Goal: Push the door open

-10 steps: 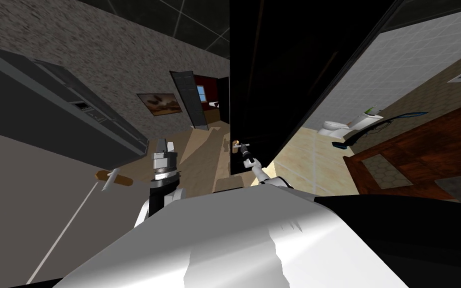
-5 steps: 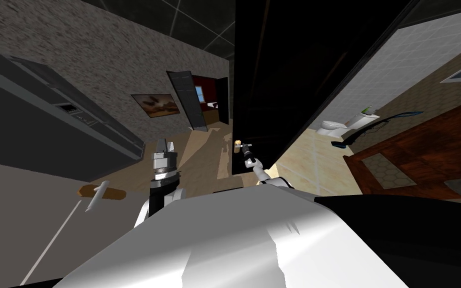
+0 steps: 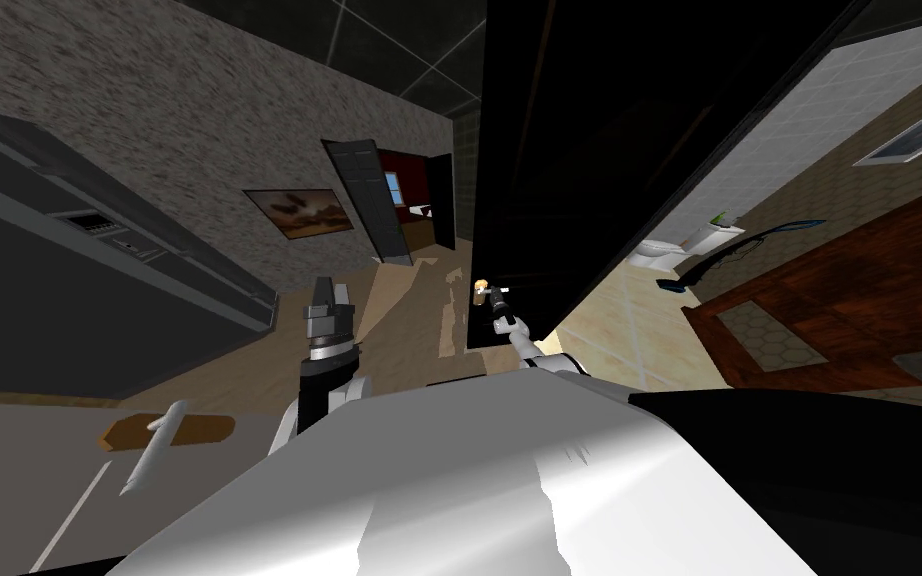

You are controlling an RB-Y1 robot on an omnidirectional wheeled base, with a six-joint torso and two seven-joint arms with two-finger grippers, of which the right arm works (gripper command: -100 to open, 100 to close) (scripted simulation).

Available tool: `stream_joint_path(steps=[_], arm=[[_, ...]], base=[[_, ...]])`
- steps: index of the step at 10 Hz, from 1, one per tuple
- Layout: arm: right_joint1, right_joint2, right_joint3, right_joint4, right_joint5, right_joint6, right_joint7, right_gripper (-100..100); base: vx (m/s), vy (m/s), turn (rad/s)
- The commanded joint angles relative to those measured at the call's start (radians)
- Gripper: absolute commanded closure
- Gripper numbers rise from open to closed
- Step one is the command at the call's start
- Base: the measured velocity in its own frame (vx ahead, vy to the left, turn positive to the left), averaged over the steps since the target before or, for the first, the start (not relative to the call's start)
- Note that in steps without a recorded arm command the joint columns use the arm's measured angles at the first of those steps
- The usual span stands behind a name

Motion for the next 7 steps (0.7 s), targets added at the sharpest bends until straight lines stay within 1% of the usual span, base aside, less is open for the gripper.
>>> stream_joint_path(steps=[1, 2, 3, 4, 5, 7], arm=[[0.005, -0.006, -0.013, -0.017, -0.004, 0.009, 0.002, 100], [0.005, -0.007, -0.019, -0.016, -0.006, 0.009, 0.004, 100], [-0.001, -0.012, -0.018, 0.006, -0.006, 0.002, 0.001, 100], [-0.002, -0.021, -0.036, 0.008, -0.012, 0.0, 0.006, 100], [-0.002, -0.022, -0.04, 0.008, -0.013, 0.0, 0.007, 100], [-0.001, -0.029, -0.06, 0.011, -0.019, -0.001, 0.014, 100]], base=[[0.166, 0.15, -0.077], [0.148, 0.113, -0.051], [0.066, 0.037, -0.038], [0.126, 0.063, -0.059], [0.164, 0.085, -0.065], [0.171, 0.087, -0.054]])
